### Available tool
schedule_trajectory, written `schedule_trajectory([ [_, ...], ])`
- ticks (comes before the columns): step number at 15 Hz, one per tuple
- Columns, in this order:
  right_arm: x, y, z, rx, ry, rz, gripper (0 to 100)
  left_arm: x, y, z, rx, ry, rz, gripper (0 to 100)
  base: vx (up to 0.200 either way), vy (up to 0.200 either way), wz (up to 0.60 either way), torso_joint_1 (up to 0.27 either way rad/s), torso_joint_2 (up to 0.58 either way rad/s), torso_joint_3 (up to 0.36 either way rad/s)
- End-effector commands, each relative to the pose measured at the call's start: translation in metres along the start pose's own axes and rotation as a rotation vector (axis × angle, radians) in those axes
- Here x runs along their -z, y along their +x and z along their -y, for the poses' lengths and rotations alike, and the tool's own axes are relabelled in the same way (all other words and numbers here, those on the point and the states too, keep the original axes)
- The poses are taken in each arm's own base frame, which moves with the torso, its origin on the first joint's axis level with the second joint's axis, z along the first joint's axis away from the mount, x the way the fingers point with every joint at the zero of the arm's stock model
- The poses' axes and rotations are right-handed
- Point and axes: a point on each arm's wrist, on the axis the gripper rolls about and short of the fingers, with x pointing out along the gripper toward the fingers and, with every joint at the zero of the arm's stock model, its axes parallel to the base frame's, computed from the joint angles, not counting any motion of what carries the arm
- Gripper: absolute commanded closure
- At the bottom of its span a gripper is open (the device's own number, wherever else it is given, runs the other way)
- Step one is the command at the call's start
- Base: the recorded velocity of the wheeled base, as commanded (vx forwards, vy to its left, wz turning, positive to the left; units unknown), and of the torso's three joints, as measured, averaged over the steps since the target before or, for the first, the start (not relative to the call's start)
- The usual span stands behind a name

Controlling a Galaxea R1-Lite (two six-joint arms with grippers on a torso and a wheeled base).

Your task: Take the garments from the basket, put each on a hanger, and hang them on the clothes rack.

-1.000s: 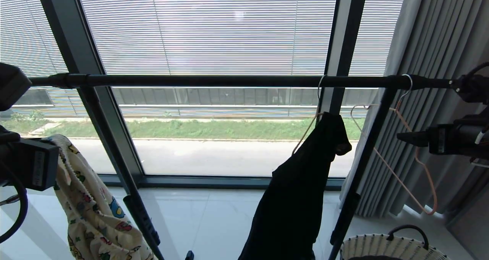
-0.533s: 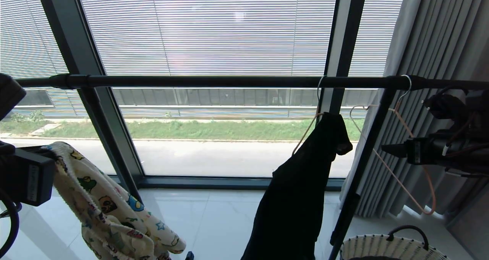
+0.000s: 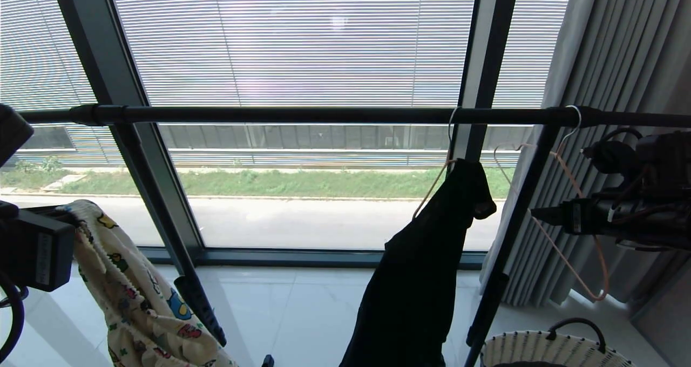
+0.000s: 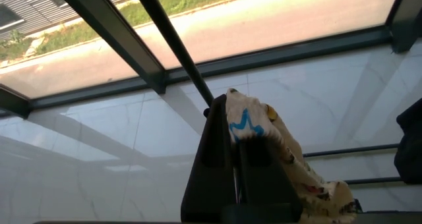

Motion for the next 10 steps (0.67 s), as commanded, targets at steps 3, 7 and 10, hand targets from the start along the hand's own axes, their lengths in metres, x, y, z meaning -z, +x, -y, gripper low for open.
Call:
schedule_trajectory([
  [3,-0.0012,-0.0003,-0.0002,0.000,-0.002,0.006,100,-0.0003,-0.0001,-0.0003,-0.001,-0.001,0.001,100,0.000,0.000,0.00,0.000,0.00,0.000],
  [7,-0.0034,-0.0049,0.0000,0.000,-0.001,0.021,100,-0.0007,-0.0008,-0.0004,-0.001,-0.001,0.004,100,0.000,0.000,0.00,0.000,0.00,0.000],
  [10,-0.0049,-0.0091,0.0005,0.016,0.002,0.035,100,-0.0001,-0.0031,-0.0012,-0.002,-0.006,0.011,100,0.000,0.000,0.00,0.000,0.00,0.000],
])
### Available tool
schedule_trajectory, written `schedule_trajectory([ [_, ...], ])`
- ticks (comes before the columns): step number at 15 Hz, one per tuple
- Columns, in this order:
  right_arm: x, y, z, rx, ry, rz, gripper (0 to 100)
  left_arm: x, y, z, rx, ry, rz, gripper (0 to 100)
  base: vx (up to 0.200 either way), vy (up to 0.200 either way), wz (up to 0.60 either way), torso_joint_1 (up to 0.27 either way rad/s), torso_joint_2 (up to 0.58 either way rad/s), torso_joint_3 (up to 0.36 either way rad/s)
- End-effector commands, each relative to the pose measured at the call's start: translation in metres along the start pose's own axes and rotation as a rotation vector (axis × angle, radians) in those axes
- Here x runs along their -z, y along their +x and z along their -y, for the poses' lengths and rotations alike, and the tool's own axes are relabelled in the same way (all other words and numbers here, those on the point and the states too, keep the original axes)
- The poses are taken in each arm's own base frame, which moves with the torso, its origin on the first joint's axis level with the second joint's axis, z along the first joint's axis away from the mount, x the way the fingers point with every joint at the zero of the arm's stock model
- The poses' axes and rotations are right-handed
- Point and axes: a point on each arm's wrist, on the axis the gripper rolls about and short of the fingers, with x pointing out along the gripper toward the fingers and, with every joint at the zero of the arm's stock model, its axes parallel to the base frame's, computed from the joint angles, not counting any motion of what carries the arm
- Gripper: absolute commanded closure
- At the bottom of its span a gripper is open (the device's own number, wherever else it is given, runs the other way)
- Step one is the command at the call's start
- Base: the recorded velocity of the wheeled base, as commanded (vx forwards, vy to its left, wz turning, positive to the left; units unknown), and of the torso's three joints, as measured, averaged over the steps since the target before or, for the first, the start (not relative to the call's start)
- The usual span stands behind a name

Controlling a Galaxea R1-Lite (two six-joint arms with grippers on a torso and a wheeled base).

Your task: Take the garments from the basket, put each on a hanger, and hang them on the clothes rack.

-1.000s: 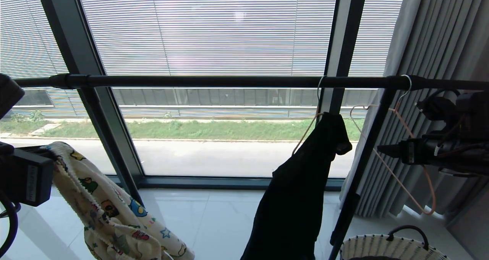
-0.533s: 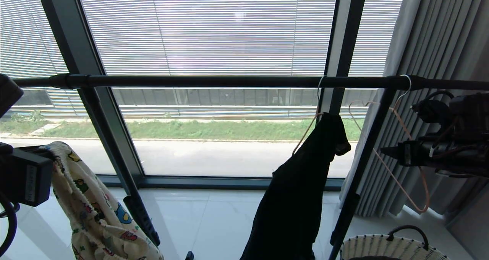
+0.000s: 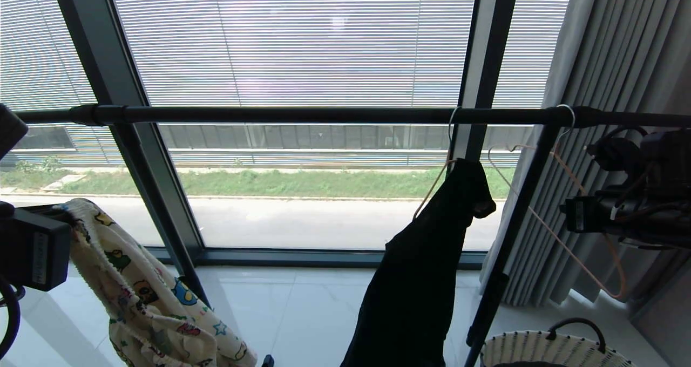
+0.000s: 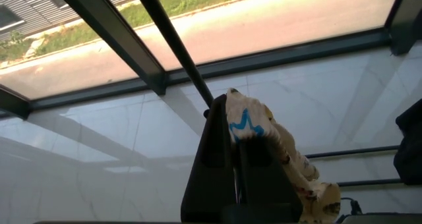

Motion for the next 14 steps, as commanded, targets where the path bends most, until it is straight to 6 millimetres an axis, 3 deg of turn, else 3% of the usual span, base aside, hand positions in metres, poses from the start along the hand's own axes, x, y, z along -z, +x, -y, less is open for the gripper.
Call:
schedule_trajectory([
  [1,-0.003,-0.007,0.001,0.013,0.003,0.024,100,0.001,-0.002,-0.001,-0.001,-0.001,0.004,100,0.000,0.000,0.00,0.000,0.00,0.000],
  [5,-0.013,-0.029,0.000,0.005,0.011,0.116,100,0.001,-0.006,-0.002,-0.004,-0.007,0.018,100,0.000,0.000,0.00,0.000,0.00,0.000],
  [10,-0.005,-0.054,0.003,0.003,0.009,0.160,100,0.003,-0.012,-0.004,-0.009,0.014,0.033,100,0.000,0.000,0.00,0.000,0.00,0.000],
  [14,0.008,-0.077,0.007,0.001,-0.004,0.181,100,0.006,-0.015,-0.005,-0.011,0.036,0.039,100,-0.200,0.000,0.00,0.007,0.00,0.000],
])
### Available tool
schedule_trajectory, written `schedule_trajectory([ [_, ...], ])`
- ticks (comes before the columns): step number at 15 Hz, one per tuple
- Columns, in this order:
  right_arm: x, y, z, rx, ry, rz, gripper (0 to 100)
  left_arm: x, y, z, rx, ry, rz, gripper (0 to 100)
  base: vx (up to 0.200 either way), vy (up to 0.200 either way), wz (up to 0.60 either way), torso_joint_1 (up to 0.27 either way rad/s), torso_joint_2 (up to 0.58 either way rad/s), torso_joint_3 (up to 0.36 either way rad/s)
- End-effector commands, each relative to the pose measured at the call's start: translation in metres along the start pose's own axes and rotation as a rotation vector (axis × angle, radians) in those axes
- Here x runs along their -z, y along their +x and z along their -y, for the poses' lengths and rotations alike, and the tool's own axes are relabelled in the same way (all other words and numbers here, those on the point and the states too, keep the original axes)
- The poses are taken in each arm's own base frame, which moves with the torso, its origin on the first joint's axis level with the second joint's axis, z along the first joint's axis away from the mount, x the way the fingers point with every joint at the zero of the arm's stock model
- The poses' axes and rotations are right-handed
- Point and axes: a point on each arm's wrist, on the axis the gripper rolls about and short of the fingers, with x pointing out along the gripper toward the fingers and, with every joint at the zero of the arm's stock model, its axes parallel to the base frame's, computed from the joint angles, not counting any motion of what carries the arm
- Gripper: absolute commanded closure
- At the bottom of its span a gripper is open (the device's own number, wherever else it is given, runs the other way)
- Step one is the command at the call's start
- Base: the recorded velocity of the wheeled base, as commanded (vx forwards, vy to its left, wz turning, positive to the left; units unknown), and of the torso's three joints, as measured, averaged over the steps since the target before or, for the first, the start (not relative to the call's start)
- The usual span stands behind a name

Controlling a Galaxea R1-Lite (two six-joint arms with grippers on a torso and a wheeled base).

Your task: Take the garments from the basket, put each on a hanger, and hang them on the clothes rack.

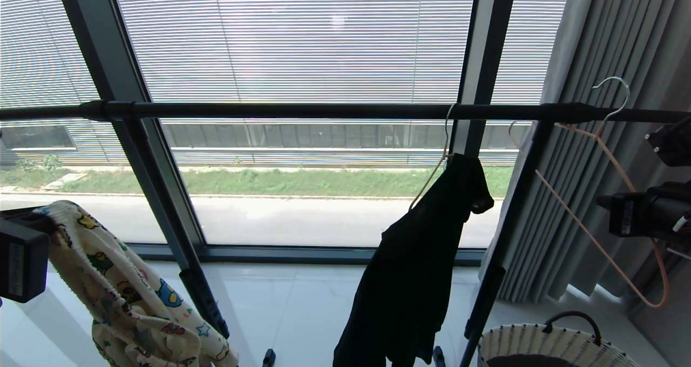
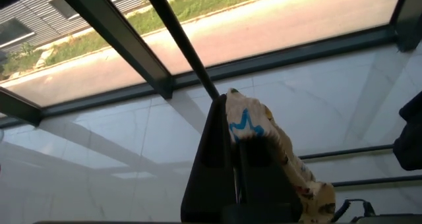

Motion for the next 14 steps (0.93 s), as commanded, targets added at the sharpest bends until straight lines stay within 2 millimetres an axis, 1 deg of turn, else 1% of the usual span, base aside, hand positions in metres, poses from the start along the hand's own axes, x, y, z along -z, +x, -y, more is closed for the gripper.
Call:
schedule_trajectory([
  [1,0.003,-0.018,0.002,-0.002,-0.006,0.030,100,0.000,-0.002,-0.001,-0.002,-0.003,0.008,100,-0.200,0.000,0.00,-0.017,0.00,0.002],
  [4,0.011,-0.030,0.004,-0.004,-0.029,0.033,100,-0.001,-0.003,-0.001,-0.004,-0.004,0.013,100,-0.200,0.000,0.00,-0.007,0.00,0.002],
  [8,0.016,-0.040,0.002,-0.021,-0.048,0.044,100,-0.001,-0.003,-0.001,-0.002,-0.003,0.014,100,-0.200,0.000,0.00,0.001,0.00,0.006],
  [12,0.017,-0.050,-0.006,-0.078,-0.066,0.045,100,-0.001,-0.003,-0.001,-0.002,-0.002,0.012,100,-0.200,0.000,0.00,0.002,0.00,0.002],
  [14,0.018,-0.052,-0.013,-0.128,-0.082,0.047,100,0.000,-0.002,-0.001,0.001,0.000,0.008,100,-0.200,0.000,0.00,-0.002,0.00,0.005],
])
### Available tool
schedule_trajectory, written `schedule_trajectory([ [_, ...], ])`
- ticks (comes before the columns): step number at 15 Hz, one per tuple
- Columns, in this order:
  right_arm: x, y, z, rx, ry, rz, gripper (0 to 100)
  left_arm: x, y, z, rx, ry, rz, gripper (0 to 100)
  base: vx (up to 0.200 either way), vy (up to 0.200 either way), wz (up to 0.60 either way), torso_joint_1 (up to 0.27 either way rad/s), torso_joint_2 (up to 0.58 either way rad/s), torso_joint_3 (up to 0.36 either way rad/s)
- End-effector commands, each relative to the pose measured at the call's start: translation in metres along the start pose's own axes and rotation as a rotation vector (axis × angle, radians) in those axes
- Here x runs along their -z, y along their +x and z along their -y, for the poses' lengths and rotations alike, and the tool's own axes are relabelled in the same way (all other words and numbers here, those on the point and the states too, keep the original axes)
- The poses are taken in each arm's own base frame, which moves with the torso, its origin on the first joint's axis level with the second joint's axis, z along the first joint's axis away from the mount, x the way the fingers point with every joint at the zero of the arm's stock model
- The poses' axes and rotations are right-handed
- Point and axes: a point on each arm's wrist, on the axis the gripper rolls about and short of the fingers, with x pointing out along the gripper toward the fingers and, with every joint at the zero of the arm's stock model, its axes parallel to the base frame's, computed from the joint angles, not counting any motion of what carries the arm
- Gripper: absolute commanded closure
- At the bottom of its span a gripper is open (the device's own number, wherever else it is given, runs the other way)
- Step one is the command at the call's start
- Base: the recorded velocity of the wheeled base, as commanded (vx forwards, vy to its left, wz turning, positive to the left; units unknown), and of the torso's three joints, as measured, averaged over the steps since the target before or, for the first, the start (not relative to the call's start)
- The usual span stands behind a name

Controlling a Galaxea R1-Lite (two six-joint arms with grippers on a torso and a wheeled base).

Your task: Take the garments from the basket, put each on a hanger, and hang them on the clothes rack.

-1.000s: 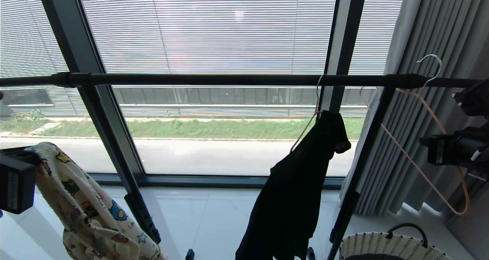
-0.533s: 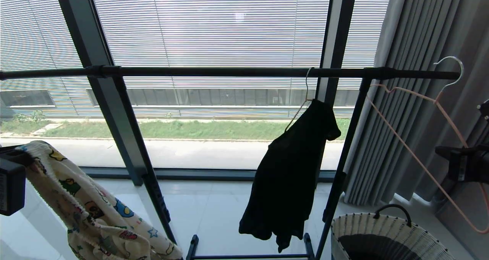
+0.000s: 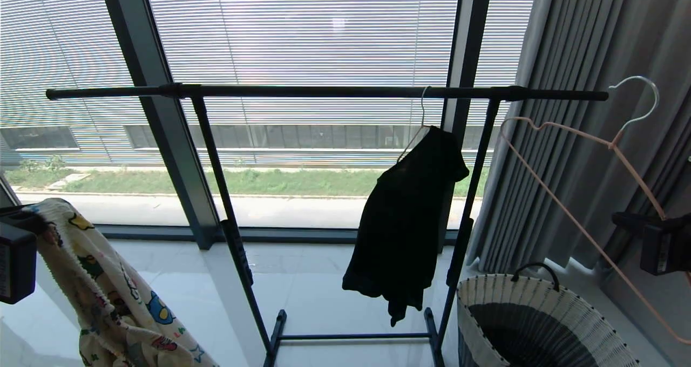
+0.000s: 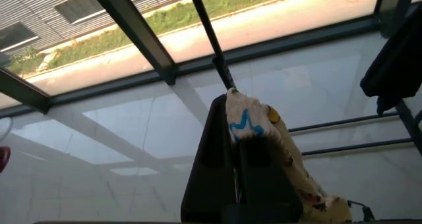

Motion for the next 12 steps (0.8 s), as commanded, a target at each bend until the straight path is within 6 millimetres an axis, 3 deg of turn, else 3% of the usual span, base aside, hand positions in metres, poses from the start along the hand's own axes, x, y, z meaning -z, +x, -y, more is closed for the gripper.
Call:
schedule_trajectory([
  [1,-0.001,-0.003,-0.008,-0.055,-0.013,0.009,100,0.001,0.002,0.001,0.004,0.002,-0.007,100,-0.200,0.000,0.00,-0.002,0.01,0.002],
  [2,0.000,-0.003,-0.011,-0.071,-0.019,0.007,100,0.001,0.001,0.001,0.008,0.002,-0.005,100,-0.200,0.000,0.00,0.007,0.00,-0.002],
  [7,0.005,-0.011,-0.058,-0.378,-0.068,-0.016,100,-0.001,0.013,0.011,0.111,0.014,-0.002,100,0.000,0.000,0.00,0.000,0.00,0.000],
  [12,0.016,-0.034,-0.107,-0.676,-0.030,-0.098,100,-0.043,0.083,0.030,0.019,-0.077,0.062,100,0.000,0.000,0.00,0.000,0.00,0.000],
])
